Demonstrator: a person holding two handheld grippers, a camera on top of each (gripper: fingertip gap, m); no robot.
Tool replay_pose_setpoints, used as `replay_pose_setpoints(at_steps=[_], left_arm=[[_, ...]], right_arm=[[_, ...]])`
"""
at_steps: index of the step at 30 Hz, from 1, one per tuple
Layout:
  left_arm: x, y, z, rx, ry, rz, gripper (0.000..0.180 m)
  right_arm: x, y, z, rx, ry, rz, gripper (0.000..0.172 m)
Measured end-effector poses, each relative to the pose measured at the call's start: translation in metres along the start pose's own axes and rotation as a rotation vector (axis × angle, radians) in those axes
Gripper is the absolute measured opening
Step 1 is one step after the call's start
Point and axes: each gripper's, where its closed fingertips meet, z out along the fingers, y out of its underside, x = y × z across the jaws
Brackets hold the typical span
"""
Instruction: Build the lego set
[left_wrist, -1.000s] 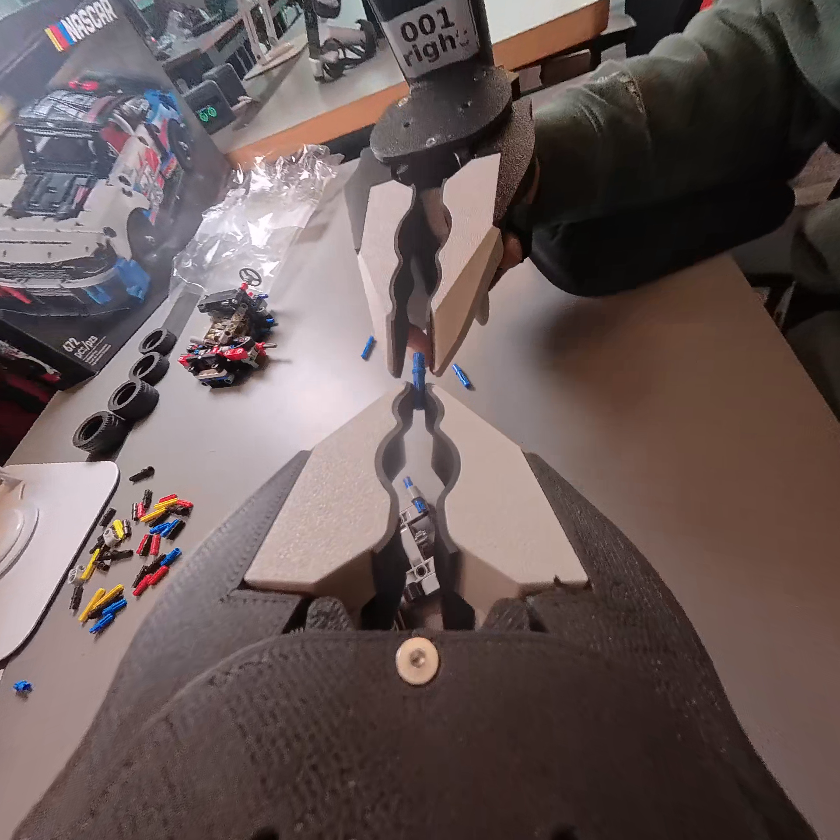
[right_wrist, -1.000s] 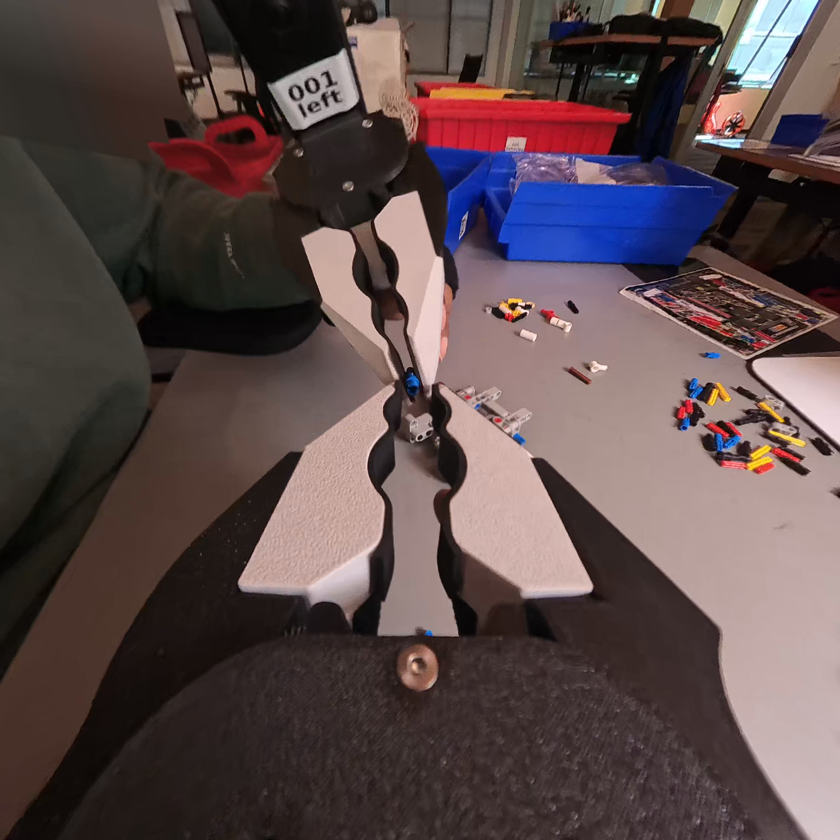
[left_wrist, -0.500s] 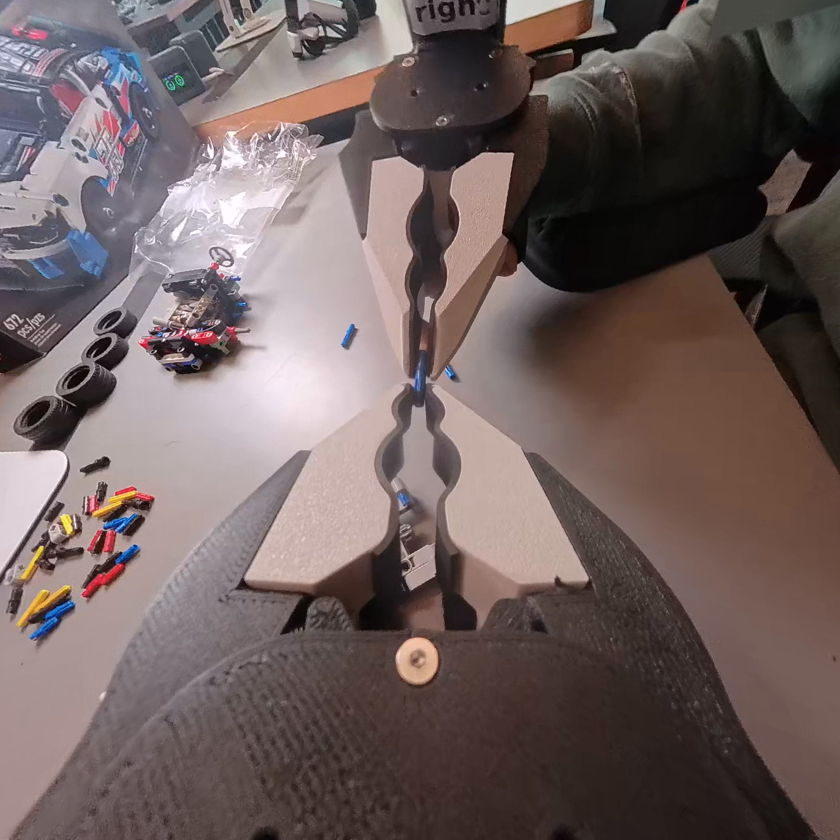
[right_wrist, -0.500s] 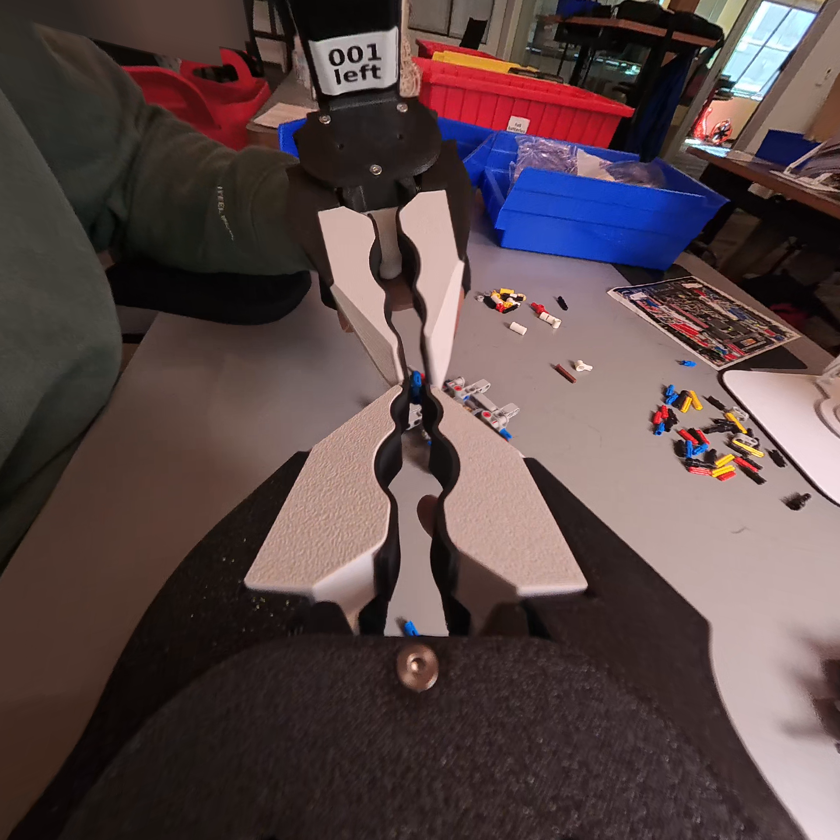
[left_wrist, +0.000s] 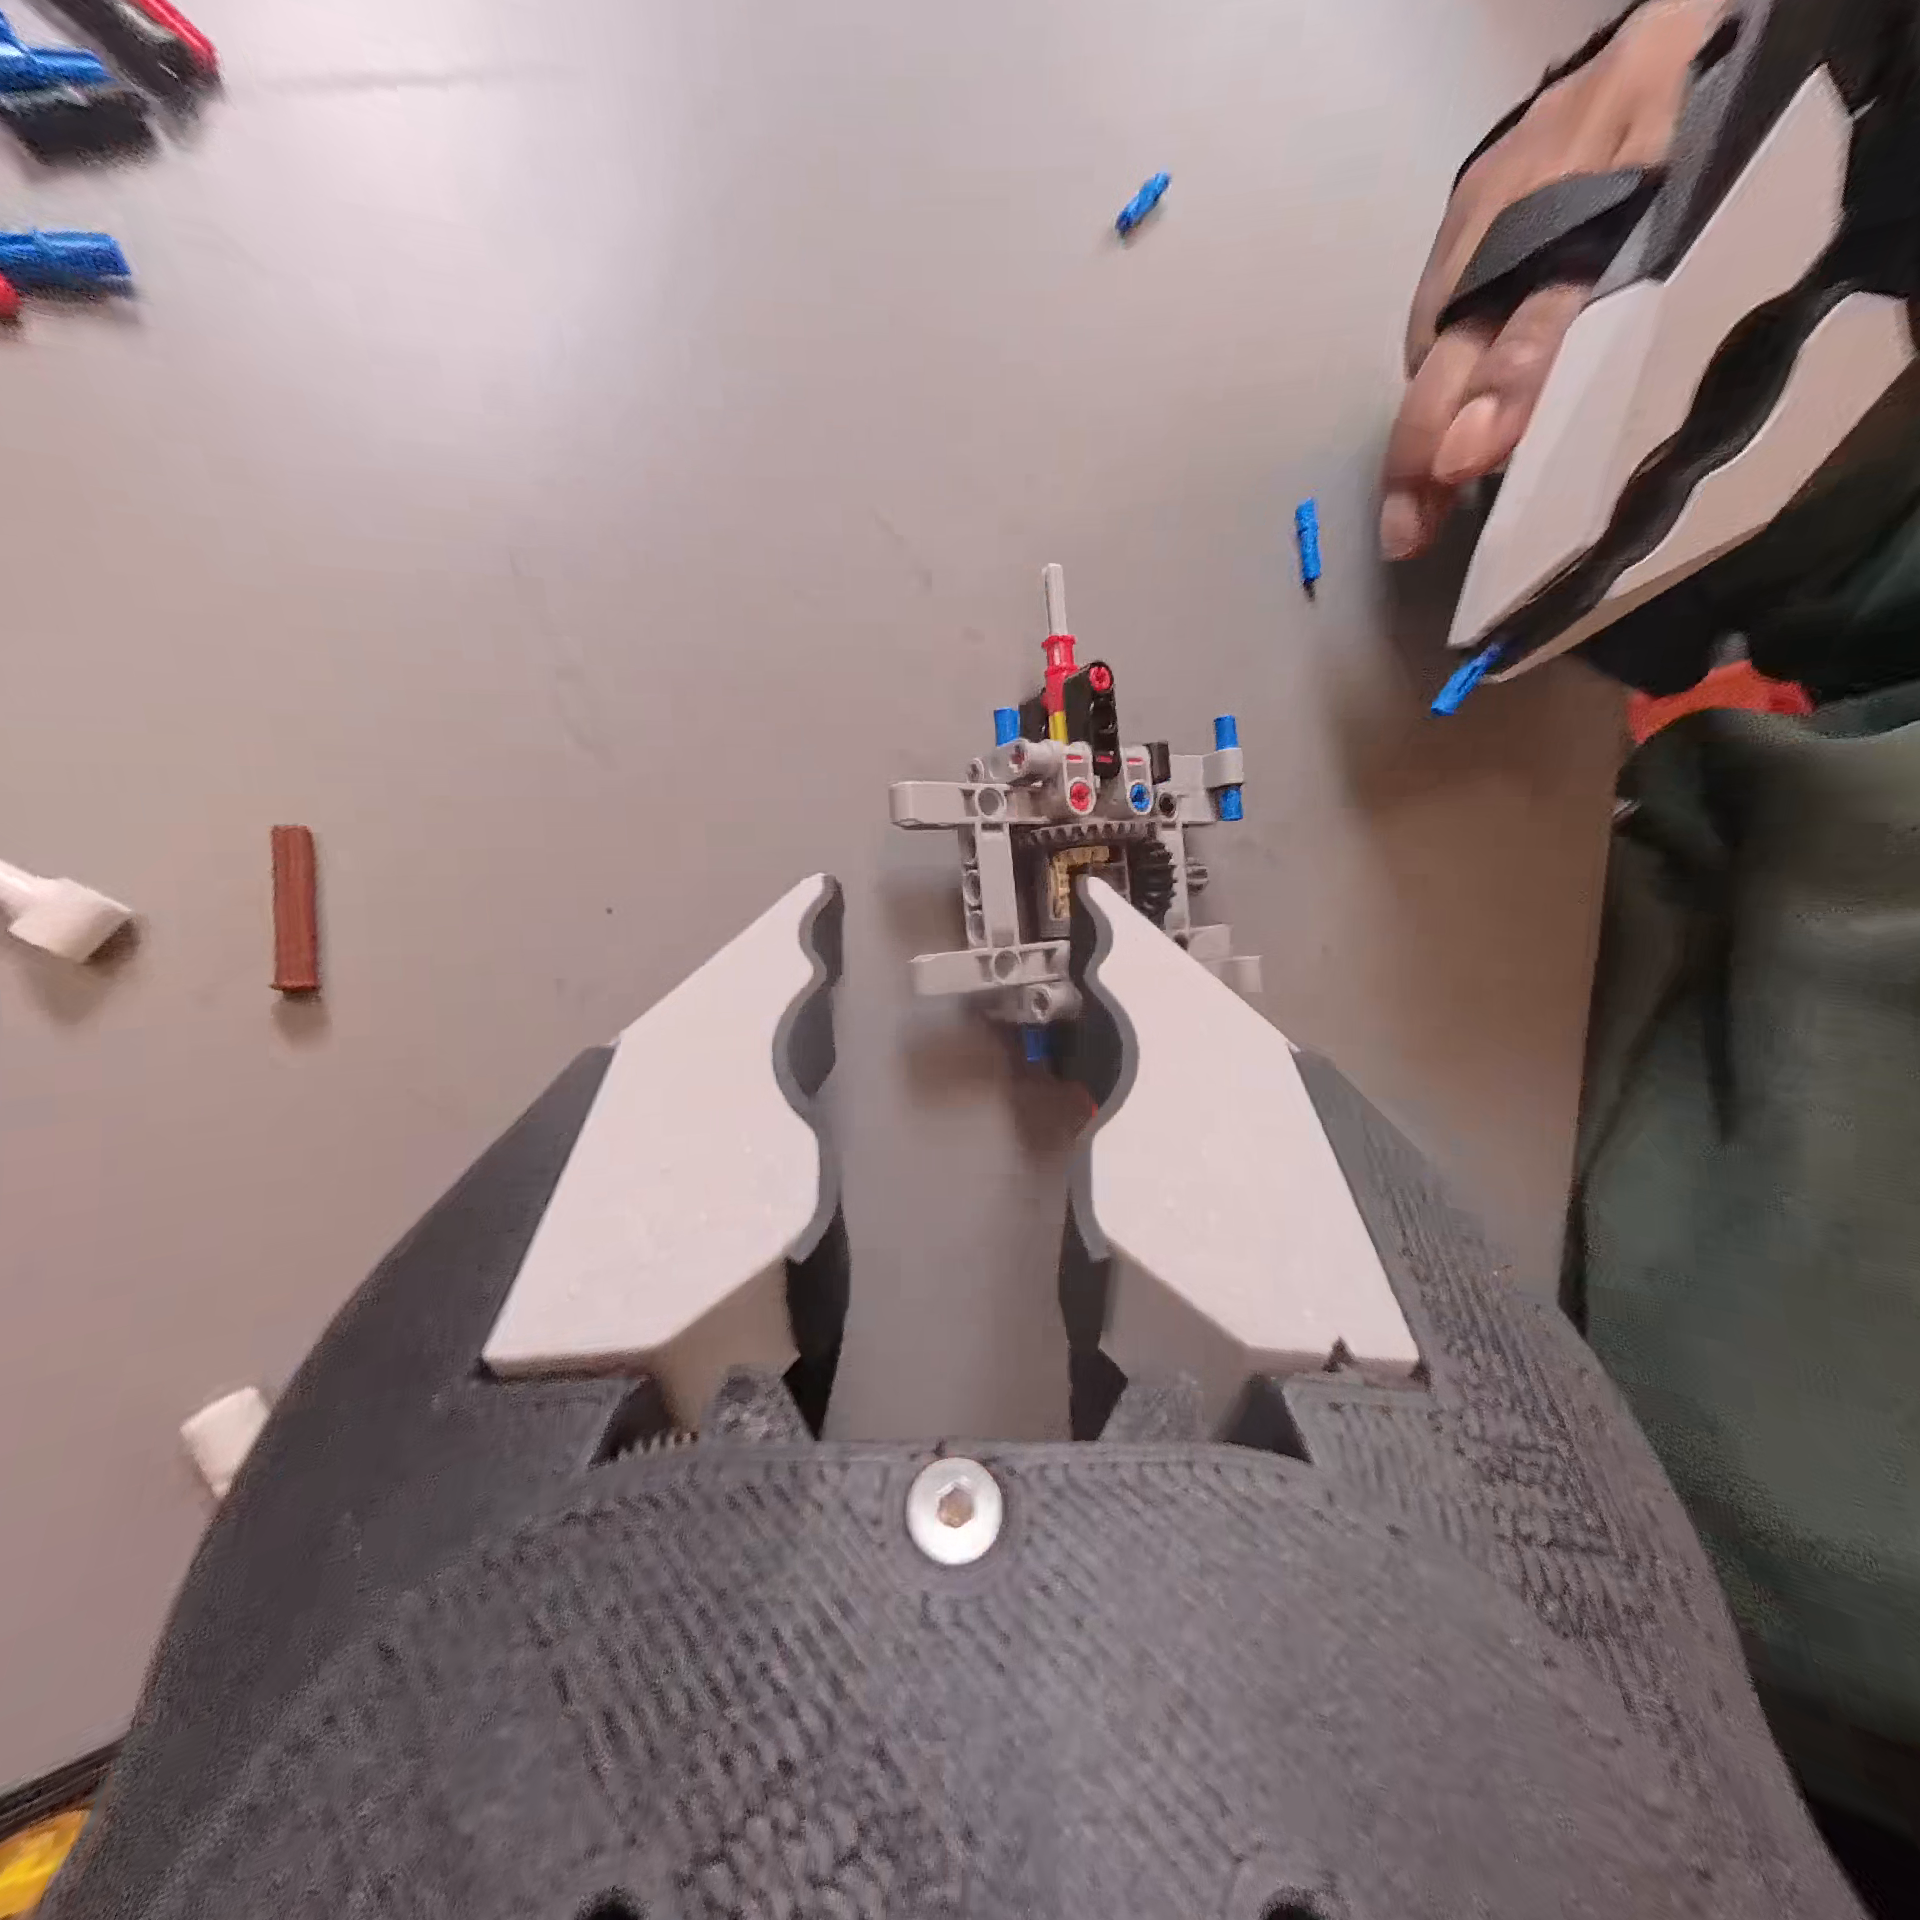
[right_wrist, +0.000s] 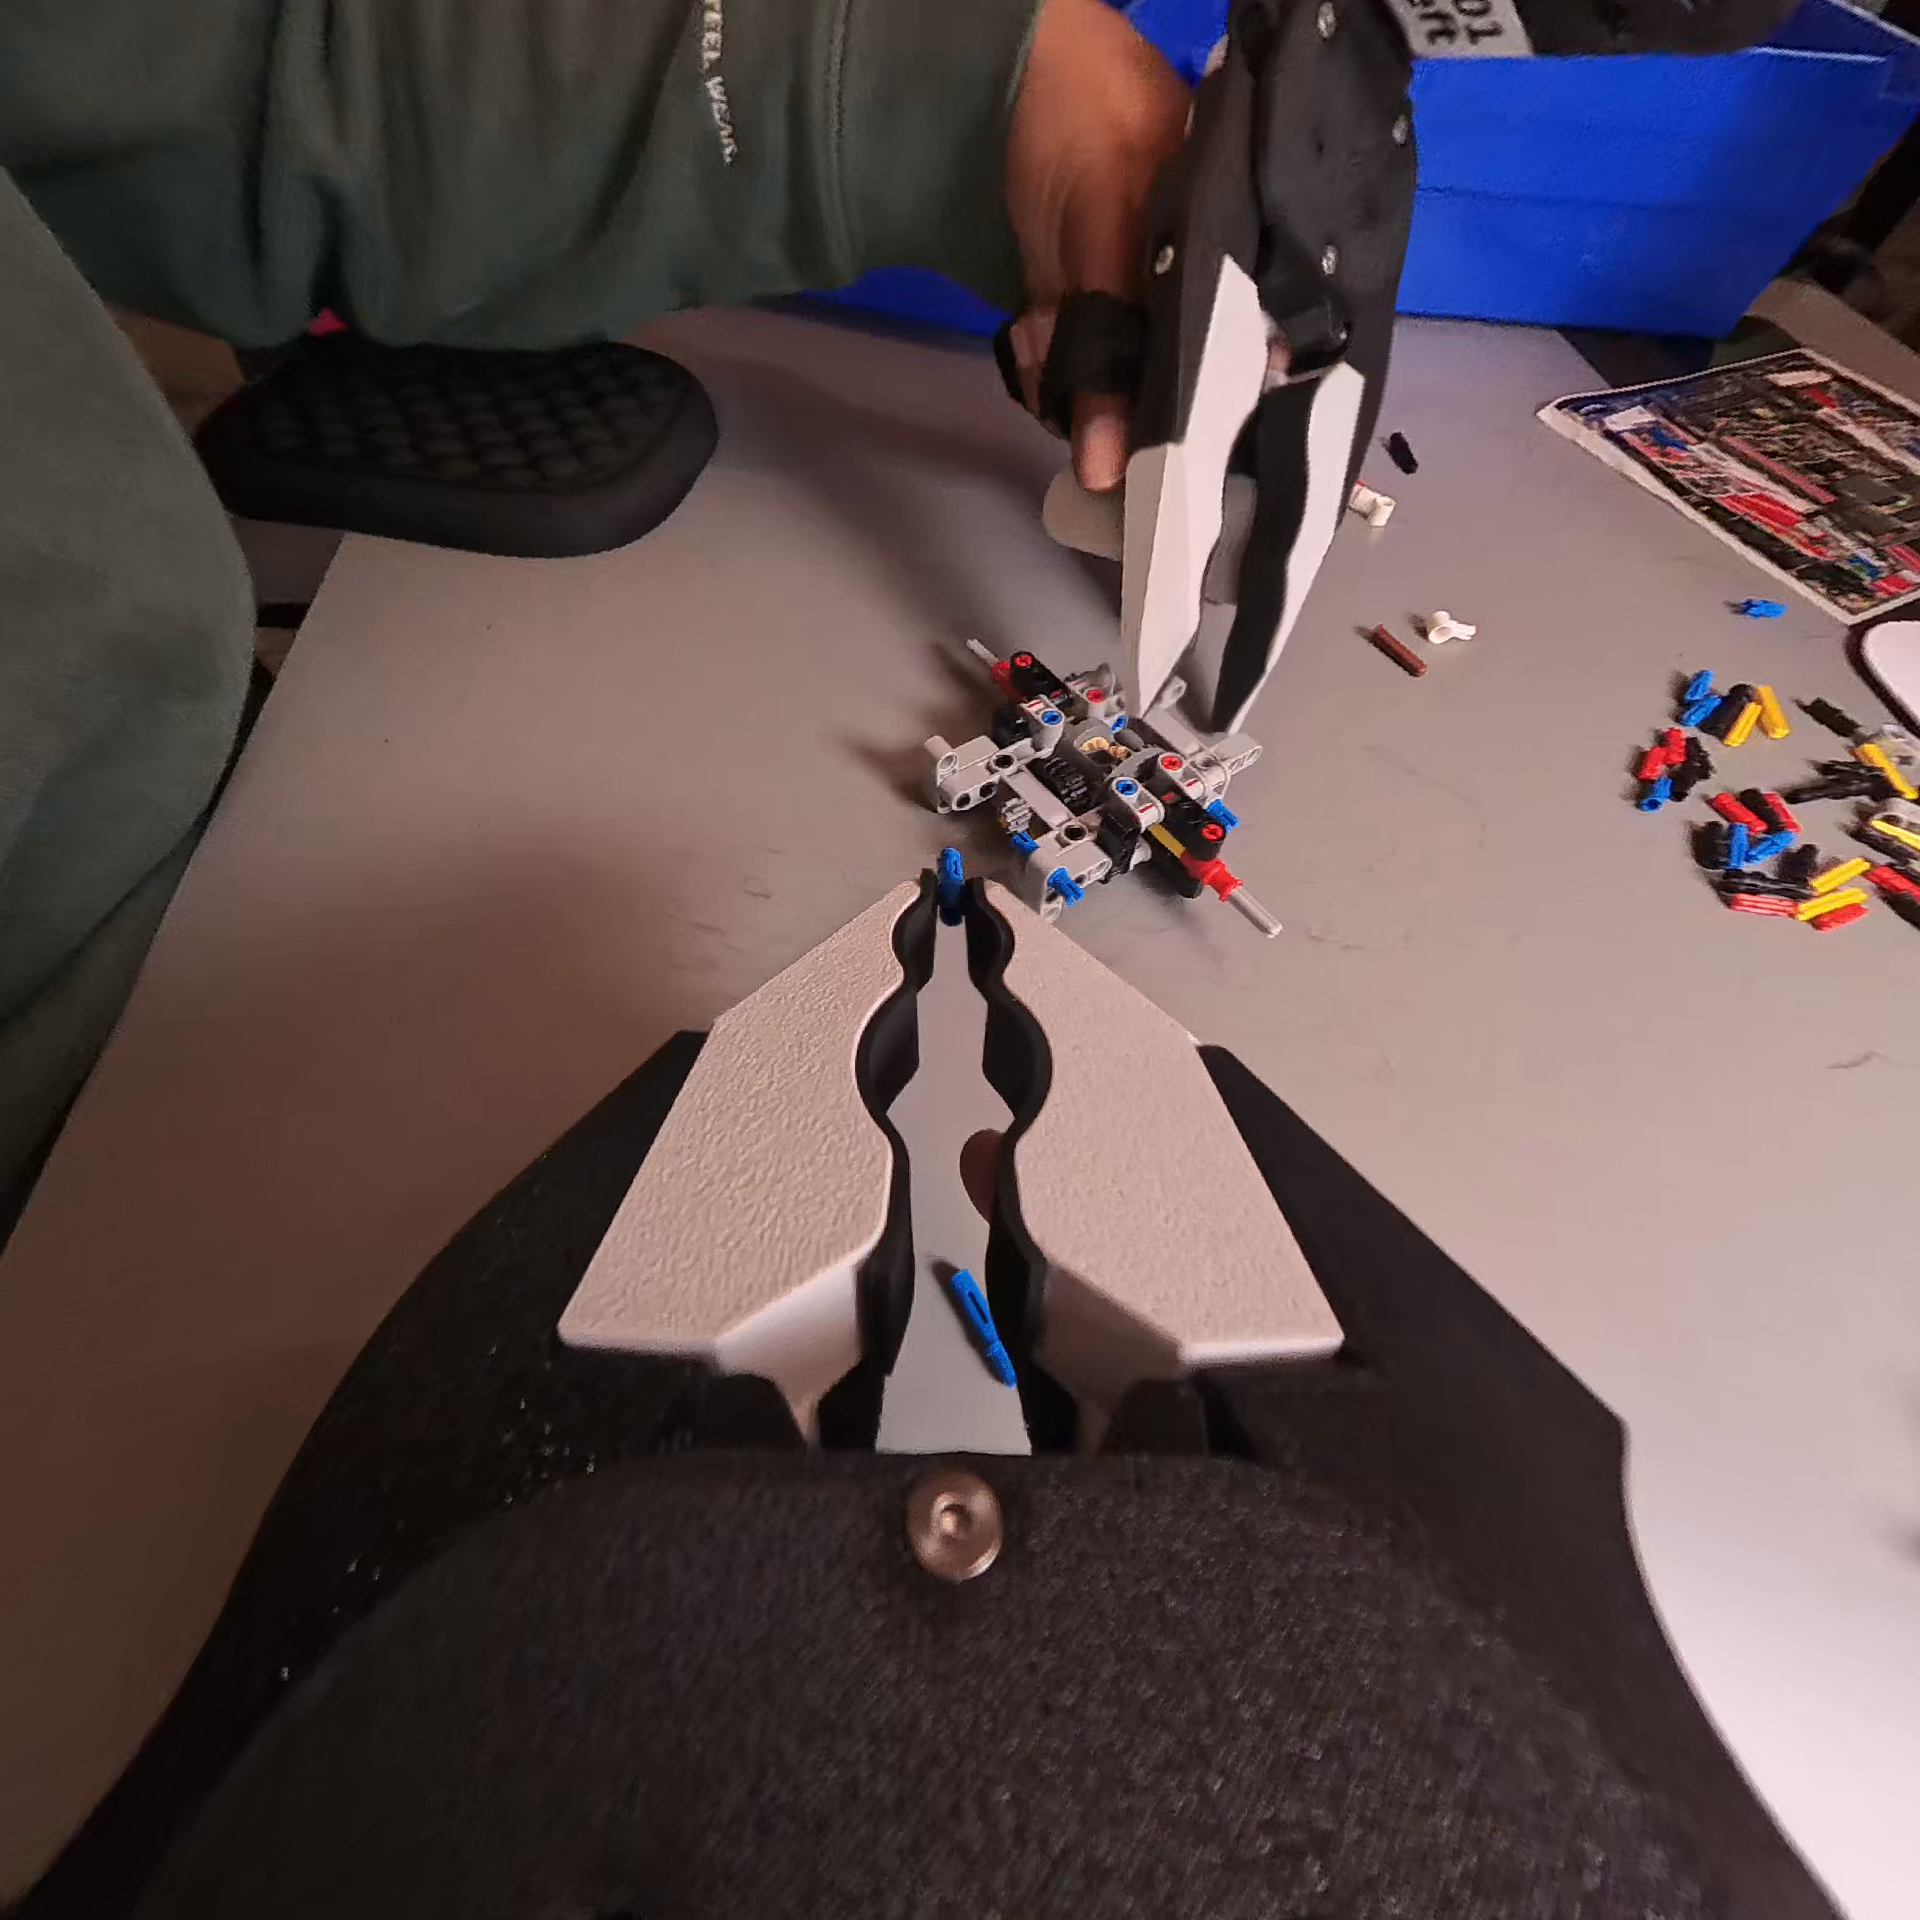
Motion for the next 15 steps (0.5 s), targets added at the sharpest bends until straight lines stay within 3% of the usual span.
replay_pose_setpoints(at_steps=[6, 9, 12, 15], left_arm=[[0.002, 0.006, 0.012, -0.161, -0.036, 0.066, 0.014], [0.005, 0.002, 0.017, -0.145, -0.046, 0.106, 0.008], [0.005, -0.016, 0.012, 0.006, -0.108, 0.144, 0.008], [0.015, -0.045, -0.003, 0.292, -0.152, 0.160, 0.008]], right_arm=[[-0.003, -0.001, 0.000, 0.008, -0.014, 0.004, 0.004], [0.000, -0.002, -0.001, 0.012, 0.008, 0.010, 0.004], [0.010, -0.003, -0.003, 0.024, 0.058, 0.052, 0.004], [0.018, -0.010, -0.006, 0.076, 0.089, 0.133, 0.004]])
